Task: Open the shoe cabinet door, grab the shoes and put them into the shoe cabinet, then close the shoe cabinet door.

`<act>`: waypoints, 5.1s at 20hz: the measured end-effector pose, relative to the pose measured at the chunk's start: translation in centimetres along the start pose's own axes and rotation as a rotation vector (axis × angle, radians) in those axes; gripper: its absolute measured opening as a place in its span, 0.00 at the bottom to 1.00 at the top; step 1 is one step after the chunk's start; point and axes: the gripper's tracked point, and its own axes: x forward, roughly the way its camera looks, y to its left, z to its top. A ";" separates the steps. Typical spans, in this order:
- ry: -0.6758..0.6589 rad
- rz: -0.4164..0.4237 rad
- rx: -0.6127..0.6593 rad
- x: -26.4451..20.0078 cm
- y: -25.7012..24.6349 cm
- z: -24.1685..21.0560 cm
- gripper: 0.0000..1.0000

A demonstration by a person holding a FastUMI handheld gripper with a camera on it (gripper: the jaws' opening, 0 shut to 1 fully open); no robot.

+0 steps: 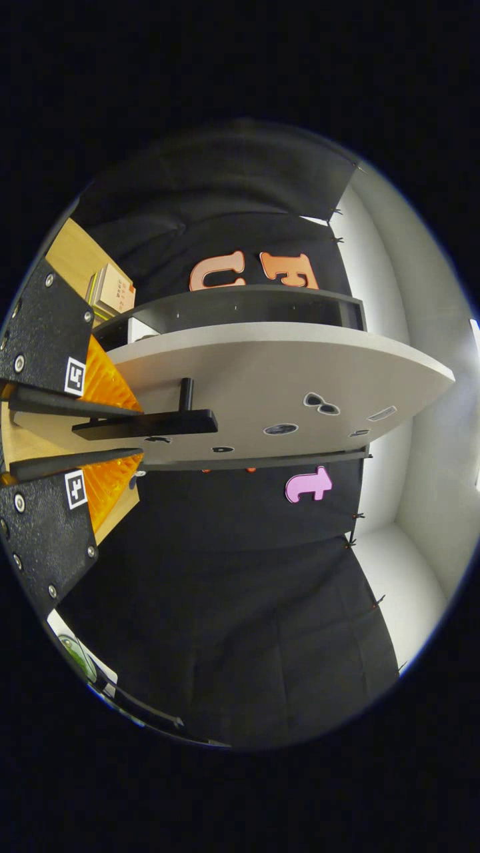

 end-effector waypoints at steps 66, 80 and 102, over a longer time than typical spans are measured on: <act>0.665 0.207 0.024 1.4 8.9 -40.5 0.22; 0.804 0.248 0.071 9.2 11.3 -49.2 0.14; 0.386 0.245 -0.067 12.5 9.7 -19.9 0.06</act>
